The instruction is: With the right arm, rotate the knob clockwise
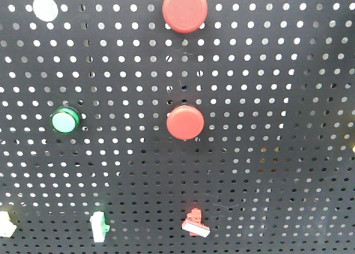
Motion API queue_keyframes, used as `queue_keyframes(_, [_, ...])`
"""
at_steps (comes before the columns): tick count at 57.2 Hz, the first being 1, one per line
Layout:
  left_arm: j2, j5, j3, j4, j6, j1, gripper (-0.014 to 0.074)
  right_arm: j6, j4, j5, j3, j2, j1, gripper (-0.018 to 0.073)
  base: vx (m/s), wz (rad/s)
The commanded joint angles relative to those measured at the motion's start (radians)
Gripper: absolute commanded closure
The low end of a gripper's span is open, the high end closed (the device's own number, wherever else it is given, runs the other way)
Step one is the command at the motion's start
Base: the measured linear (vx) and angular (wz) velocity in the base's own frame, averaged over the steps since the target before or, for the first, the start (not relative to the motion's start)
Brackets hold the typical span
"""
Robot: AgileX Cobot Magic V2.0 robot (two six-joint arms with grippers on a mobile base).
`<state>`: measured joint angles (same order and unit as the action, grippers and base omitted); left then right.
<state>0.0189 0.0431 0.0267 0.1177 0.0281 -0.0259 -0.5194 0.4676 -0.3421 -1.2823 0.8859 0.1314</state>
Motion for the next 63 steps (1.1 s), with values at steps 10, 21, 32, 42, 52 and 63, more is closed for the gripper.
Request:
queue_keyframes(10, [0.0, -0.082, 0.013, 0.008, -0.01, 0.002, 0.0603, -0.016, 0.045, 0.079, -0.026, 0.023, 0.005, 0.0494, 0.0, 0.0])
queue_keyframes(21, [0.0, -0.082, 0.013, 0.008, -0.01, 0.002, 0.0603, 0.011, 0.044, 0.068, -0.026, 0.017, 0.005, 0.0351, 0.0, 0.0])
queue_keyframes(32, [0.0, -0.082, 0.013, 0.008, -0.01, 0.002, 0.0603, 0.143, 0.009, -0.005, -0.022, -0.041, 0.005, 0.0211, 0.0, 0.0])
queue_keyframes(42, [0.0, -0.082, 0.013, 0.008, -0.01, 0.002, 0.0603, 0.242, -0.122, -0.159, -0.022, -0.122, 0.005, 0.0206, 0.0, 0.0])
queue_keyframes(52, [0.0, -0.082, 0.013, 0.008, -0.01, 0.002, 0.0603, 0.252, -0.385, -0.339, -0.022, -0.21, 0.005, 0.0258, 0.0, 0.0])
queue_keyframes(63, [0.0, -0.082, 0.013, 0.008, -0.01, 0.002, 0.0603, 0.303, -0.63, -0.437, 0.053, -0.349, 0.005, 0.0486, 0.0, 0.0])
